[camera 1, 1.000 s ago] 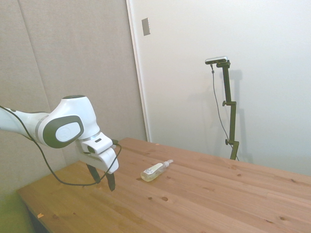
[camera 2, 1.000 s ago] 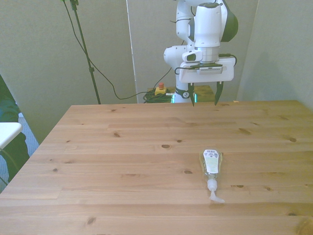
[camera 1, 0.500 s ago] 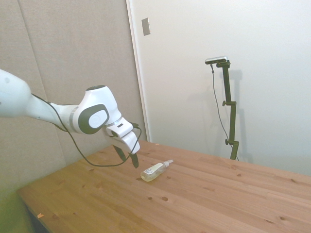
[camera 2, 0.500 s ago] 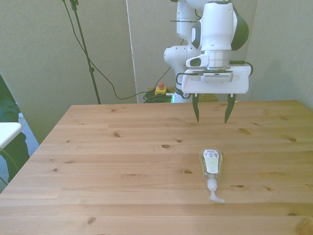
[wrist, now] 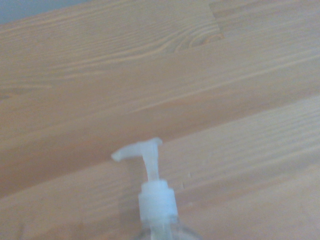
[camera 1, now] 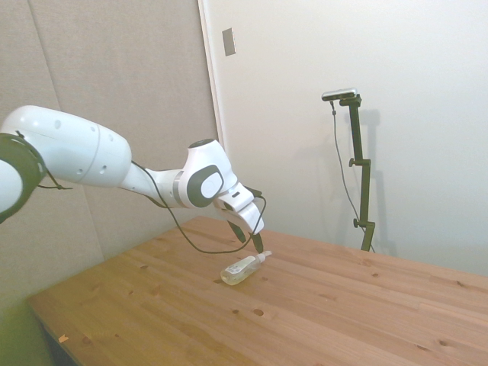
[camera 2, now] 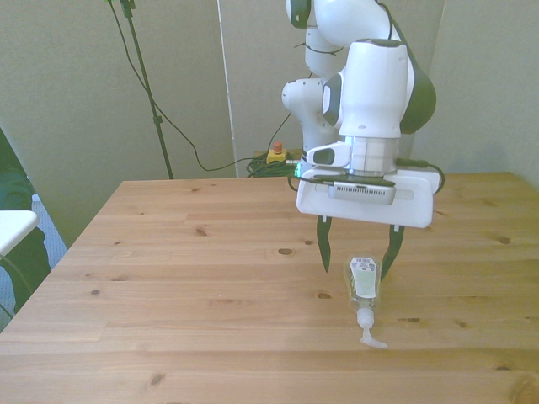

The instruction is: Stand the sanitizer

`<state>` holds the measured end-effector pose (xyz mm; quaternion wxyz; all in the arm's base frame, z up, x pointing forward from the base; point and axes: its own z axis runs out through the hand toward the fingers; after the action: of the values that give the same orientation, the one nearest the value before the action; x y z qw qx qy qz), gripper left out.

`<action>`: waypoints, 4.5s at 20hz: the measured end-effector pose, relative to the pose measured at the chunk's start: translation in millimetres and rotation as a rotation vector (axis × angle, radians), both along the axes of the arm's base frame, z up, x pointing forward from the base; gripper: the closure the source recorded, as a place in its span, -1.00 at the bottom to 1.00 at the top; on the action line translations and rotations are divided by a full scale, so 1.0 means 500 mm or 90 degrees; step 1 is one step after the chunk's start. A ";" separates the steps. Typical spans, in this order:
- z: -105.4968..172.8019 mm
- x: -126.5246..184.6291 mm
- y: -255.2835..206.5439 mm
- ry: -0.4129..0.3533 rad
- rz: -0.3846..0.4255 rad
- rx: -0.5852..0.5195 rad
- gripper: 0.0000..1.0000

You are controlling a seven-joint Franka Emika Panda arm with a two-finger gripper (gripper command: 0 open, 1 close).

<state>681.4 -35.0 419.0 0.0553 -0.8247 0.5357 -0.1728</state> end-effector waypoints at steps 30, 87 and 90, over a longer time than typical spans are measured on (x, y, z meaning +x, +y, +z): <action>-0.131 0.071 0.007 0.116 0.006 0.049 1.00; -0.071 -0.037 0.047 -0.364 -0.174 -0.237 -1.00; -0.073 -0.043 0.052 -0.361 -0.172 -0.231 -1.00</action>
<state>659.7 -8.9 382.4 0.0311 -0.6623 0.5637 -0.4926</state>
